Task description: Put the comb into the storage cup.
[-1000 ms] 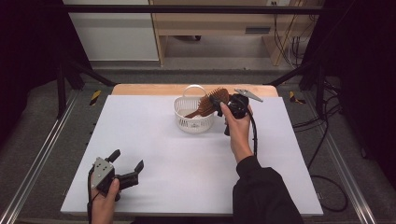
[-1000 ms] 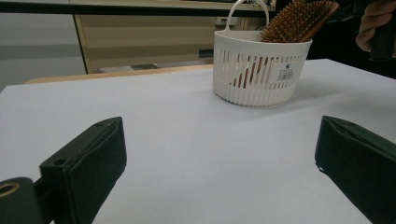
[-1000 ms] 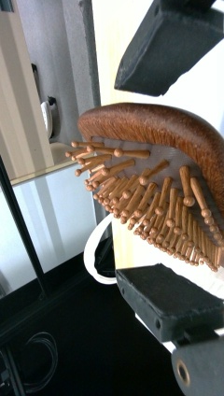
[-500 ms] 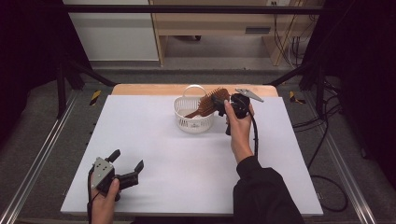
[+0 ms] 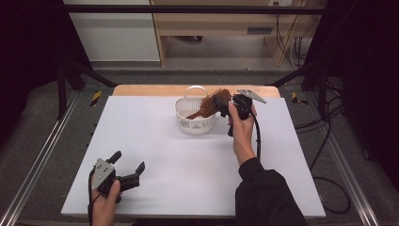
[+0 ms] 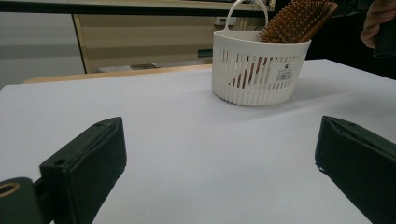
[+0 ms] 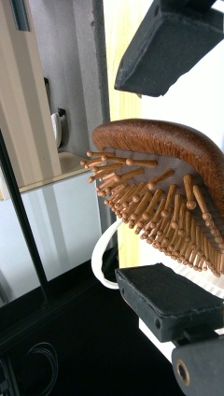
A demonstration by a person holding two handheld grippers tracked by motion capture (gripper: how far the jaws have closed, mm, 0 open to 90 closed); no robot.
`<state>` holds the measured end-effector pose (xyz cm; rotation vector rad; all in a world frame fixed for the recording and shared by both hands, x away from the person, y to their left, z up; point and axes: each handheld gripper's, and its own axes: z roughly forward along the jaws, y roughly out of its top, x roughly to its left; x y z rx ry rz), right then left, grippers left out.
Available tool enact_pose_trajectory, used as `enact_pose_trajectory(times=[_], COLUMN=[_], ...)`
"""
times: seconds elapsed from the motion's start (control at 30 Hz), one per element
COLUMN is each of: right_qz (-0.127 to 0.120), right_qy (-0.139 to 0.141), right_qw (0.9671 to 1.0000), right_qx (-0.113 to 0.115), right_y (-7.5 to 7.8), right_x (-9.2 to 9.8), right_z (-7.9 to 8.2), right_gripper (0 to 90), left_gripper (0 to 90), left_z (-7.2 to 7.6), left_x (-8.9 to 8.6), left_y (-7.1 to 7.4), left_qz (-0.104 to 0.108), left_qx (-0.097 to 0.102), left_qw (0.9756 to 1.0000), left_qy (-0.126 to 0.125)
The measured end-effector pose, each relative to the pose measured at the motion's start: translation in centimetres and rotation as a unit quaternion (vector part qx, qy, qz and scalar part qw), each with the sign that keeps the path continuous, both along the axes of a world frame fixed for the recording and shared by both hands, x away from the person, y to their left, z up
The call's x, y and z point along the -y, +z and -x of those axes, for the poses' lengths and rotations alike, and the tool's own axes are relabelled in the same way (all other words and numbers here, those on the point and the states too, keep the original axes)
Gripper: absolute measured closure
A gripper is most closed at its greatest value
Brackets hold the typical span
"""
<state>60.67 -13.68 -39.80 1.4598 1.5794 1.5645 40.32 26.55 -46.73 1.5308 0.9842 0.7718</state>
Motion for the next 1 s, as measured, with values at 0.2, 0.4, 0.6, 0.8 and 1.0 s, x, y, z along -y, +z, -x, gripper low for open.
enact_pose_trajectory(times=[0.2,0.4,0.6,0.8,1.0], right_qz=[0.014,0.021,0.027,0.039,0.044], right_qy=[-0.005,-0.01,-0.012,-0.018,-0.017], right_qw=[0.9998,0.9993,0.9988,0.9975,0.9962], right_qx=[0.013,0.029,0.038,0.057,0.073], right_y=[0.3,0.7,0.9,1.4,1.9], right_x=[0.0,-0.1,-0.2,-0.2,0.1], right_z=[0.3,0.6,0.9,1.2,1.7], right_gripper=[5.3,4.9,4.4,4.5,4.4], left_gripper=[2.1,2.1,2.0,2.0,2.0], left_z=[0.0,0.0,0.0,0.0,0.0], left_x=[-0.1,0.0,-0.1,-0.2,-0.1], left_y=[0.0,0.0,0.0,0.0,-0.1], left_qz=[0.001,0.002,0.002,0.003,0.002], left_qx=[0.0,0.0,-0.001,-0.001,0.0], left_qw=[1.0,1.0,1.0,1.0,1.0], left_qy=[0.002,0.002,0.002,0.004,0.004])
